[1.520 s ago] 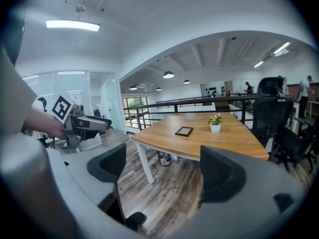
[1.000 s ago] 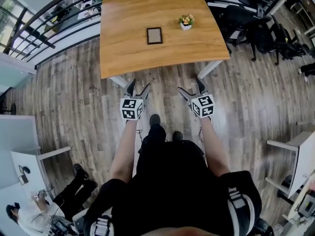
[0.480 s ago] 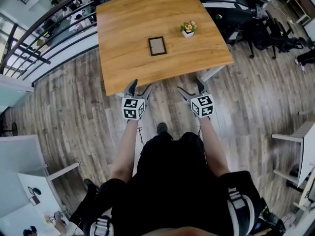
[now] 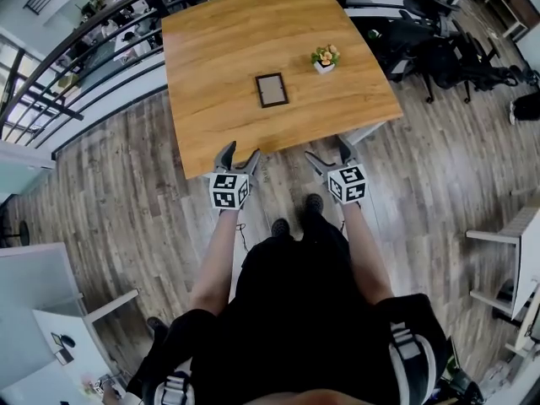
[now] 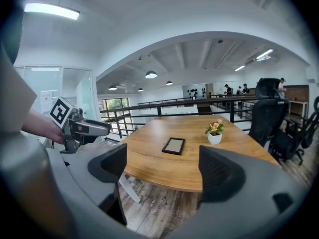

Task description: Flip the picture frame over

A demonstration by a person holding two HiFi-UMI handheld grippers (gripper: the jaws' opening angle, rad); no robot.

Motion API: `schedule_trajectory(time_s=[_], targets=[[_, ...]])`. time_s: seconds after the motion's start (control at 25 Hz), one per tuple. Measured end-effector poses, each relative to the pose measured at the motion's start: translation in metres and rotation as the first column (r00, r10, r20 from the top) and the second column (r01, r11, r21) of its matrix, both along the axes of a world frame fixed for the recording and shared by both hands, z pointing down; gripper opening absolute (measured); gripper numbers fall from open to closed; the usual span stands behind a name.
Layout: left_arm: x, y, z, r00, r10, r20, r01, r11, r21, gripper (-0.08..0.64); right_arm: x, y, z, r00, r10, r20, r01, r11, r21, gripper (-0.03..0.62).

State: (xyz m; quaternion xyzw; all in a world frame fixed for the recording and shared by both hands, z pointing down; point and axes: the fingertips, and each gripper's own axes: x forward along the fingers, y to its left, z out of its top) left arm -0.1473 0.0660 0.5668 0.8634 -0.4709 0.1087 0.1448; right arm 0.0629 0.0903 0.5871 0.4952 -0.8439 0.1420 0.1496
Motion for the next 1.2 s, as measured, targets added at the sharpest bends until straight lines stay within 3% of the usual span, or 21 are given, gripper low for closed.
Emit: schedule_trajectory(time_s=[0.48,0.72,1.2], targets=[[0.003,-0.048,0.009,0.997,-0.066,0.036,0.067,0.997,-0.032,0.316,-0.001,-0.066,0.007,0.997,-0.079,0.015,0.079,0.997,-0.017,0.448],[0.024,-0.084,0.008,0.992,-0.118,0.035,0.119,0.992,-0.039,0.316,0.019,-0.111,0.007,0.991,-0.134,0.008,0.134,0.991,-0.028,0.448],[0.041,-0.112,0.016,0.953,-0.296,0.070,0.300,0.951,-0.069,0.316,0.045,-0.170,0.015,0.966,-0.258,0.030,0.259,0.965,-0.051,0.445]])
